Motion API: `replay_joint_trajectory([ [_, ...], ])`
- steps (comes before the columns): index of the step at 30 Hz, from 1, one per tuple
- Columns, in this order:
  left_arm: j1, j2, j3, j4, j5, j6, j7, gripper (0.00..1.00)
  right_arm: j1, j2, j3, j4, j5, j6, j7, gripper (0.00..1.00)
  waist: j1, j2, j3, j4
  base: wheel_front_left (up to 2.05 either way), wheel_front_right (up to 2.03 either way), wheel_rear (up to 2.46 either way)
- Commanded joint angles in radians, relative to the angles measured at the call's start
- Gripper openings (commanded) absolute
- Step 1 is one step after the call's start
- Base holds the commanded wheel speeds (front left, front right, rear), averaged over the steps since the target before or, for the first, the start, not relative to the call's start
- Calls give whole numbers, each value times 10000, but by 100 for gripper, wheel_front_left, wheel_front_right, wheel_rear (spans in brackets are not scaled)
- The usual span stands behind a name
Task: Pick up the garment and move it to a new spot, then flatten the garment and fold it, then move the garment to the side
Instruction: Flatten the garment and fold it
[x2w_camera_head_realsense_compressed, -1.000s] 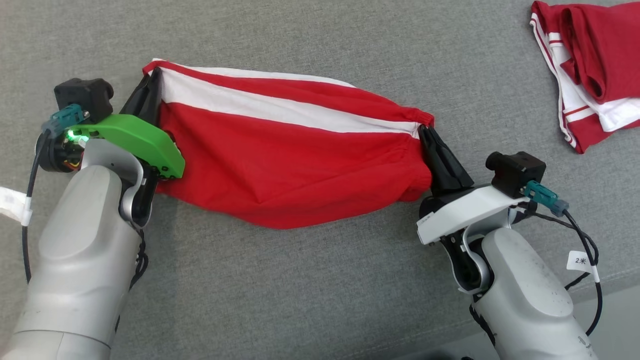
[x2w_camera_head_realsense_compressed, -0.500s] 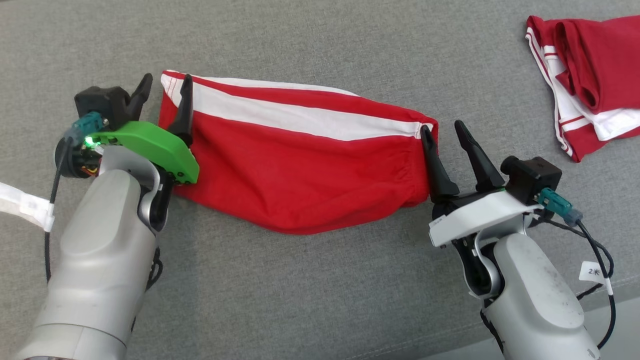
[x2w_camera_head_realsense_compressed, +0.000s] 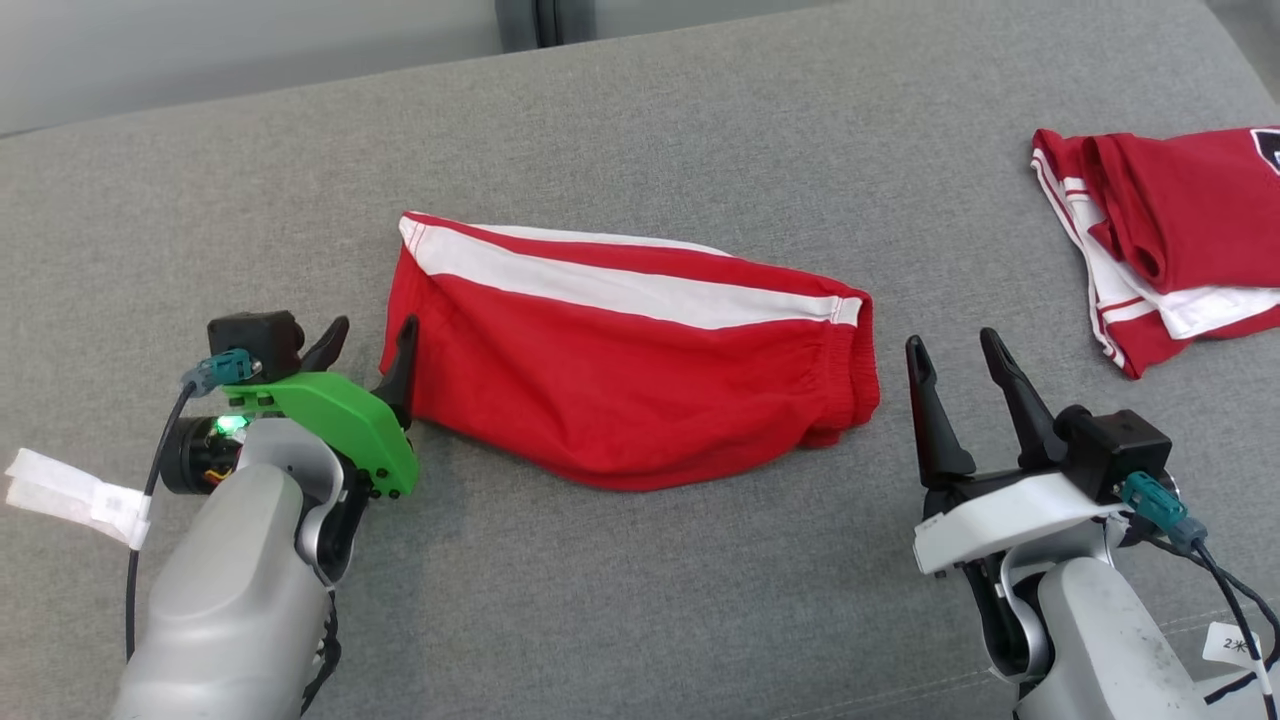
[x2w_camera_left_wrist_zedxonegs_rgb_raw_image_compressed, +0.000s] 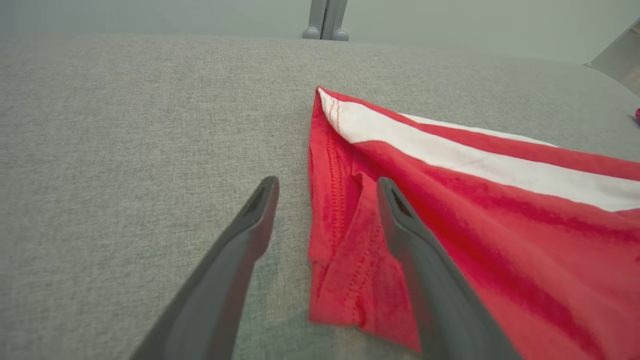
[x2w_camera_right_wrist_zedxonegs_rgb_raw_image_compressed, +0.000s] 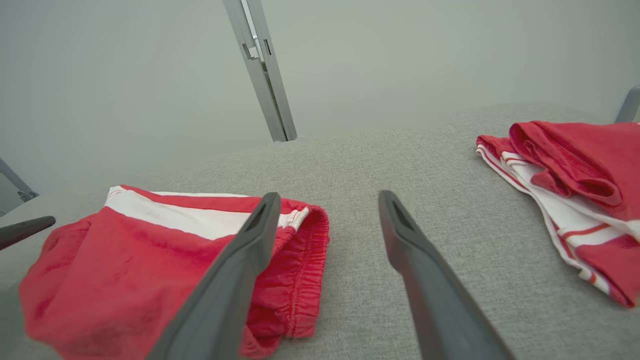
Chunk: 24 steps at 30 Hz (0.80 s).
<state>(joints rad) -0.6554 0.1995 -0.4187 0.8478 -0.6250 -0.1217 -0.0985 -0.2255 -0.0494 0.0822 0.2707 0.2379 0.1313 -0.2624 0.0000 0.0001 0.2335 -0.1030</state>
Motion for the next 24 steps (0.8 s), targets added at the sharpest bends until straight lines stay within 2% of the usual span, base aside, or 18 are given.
replay_joint_trajectory([
  [1,151,13,-10,-51,-135,73,163,100,151,-22,21,-86,-68,-14,20,100,0,-1,-166,-35,0,0,0],
  [11,238,233,30,-54,-464,267,1356,100,248,-22,91,-348,56,-14,163,100,0,-1,149,-487,0,0,0],
  [15,226,233,21,-30,-708,172,1847,100,190,-22,74,-369,98,-14,140,100,0,-1,278,-655,0,0,0],
  [16,256,196,0,-75,-808,143,1981,82,199,-21,40,-365,103,-14,129,100,0,-1,292,-681,0,0,0],
  [17,293,178,-15,-116,-874,105,2073,42,203,-21,14,-354,103,-14,120,100,0,-1,298,-696,0,0,0],
  [18,339,184,-52,-177,-914,67,2152,15,207,-20,-13,-340,108,-14,109,100,0,-1,299,-706,0,0,0],
  [19,376,205,-78,-225,-942,67,2159,0,214,-20,-29,-333,108,-14,100,100,0,-1,294,-710,0,0,0],
  [24,522,333,-139,-630,-971,32,1992,0,214,-20,-148,-280,116,-14,56,100,0,-1,167,-633,0,0,0],
])
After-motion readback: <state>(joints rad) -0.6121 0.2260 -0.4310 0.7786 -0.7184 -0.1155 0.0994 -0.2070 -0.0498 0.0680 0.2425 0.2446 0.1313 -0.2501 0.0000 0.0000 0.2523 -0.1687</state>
